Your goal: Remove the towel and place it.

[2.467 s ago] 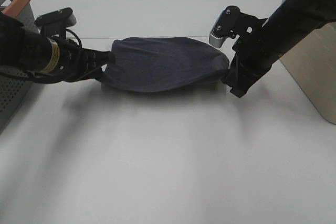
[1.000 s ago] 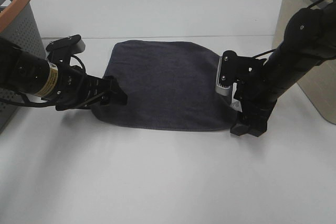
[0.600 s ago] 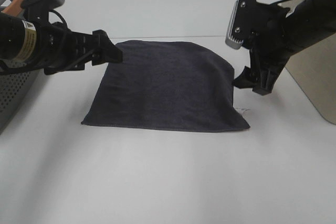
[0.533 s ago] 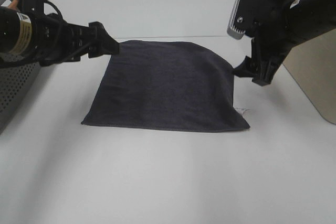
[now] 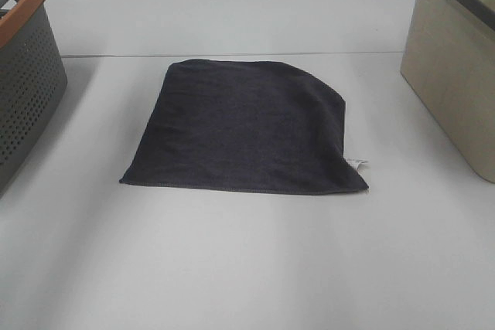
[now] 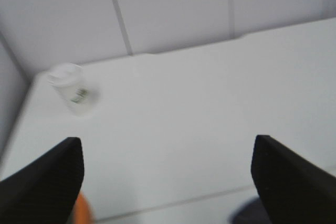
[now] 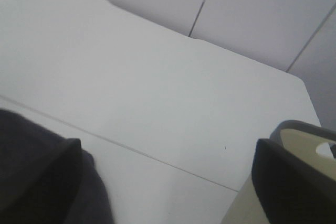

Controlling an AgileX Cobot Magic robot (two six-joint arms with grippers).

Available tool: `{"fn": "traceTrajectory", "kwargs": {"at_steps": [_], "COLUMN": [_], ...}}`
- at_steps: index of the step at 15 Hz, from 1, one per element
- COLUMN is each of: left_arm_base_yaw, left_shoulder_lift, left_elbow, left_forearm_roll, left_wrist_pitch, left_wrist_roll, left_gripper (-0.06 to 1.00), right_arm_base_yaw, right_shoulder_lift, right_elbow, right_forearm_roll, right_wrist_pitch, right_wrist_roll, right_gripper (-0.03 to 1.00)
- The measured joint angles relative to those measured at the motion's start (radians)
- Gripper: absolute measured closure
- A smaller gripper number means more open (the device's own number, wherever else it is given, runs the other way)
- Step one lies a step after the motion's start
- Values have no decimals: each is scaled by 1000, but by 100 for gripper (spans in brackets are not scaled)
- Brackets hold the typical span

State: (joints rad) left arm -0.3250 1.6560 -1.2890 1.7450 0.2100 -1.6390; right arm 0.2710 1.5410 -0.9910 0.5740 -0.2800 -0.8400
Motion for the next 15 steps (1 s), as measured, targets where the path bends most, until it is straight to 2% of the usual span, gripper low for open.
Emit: {"fn": "traceTrajectory", "kwargs": {"at_steps": [1, 2, 3, 4, 5, 6, 7, 8, 9, 10, 11, 13, 14, 15], "left_arm_base_yaw": [0, 0, 0, 10, 28, 40, 77, 119, 189, 215, 239, 260, 260, 260], "left_shoulder_lift": [0, -1, -1, -1, -1, -1, -1, -1, -1, -1, -1, -1, -1, -1], "left_elbow": [-30, -63, -99, -137, -175, -193, -235, -277, -337, -362, -387, -419, -424, -425], "left_forearm_roll": [-30, -103, -221, -366, -542, -649, -871, -1064, -1386, -1491, -1569, -1615, -1617, -1619], "left_wrist_pitch": [122, 216, 286, 334, 354, 364, 380, 399, 462, 502, 554, 658, 715, 740], "left_wrist_roll": [113, 249, 421, 602, 768, 843, 1031, 1187, 1448, 1522, 1562, 1580, 1583, 1583], "left_gripper": [16, 18, 19, 19, 19, 19, 19, 19, 19, 19, 19, 19, 19, 19], "right_arm_base_yaw": [0, 0, 0, 0, -1, -2, -3, -3, -3, -3, -2, -2, -2, -2], "right_shoulder_lift": [0, 0, 0, 1, 4, 7, 19, 35, 82, 113, 143, 204, 228, 237], "right_elbow": [-2, -17, -47, -88, -141, -175, -252, -326, -487, -579, -665, -829, -886, -910], "right_forearm_roll": [123, 292, 454, 551, 593, 601, 592, 556, 416, 313, 172, -111, -267, -338], "right_wrist_pitch": [-35, -50, -54, -22, 48, 102, 220, 369, 672, 815, 947, 1181, 1262, 1297], "right_wrist_roll": [2, 3, 3, -5, -16, -26, -37, -46, -4, 63, 150, 374, 479, 528], "right_gripper": [12, 12, 12, 13, 13, 13, 13, 13, 13, 13, 14, 14, 14, 14]}}
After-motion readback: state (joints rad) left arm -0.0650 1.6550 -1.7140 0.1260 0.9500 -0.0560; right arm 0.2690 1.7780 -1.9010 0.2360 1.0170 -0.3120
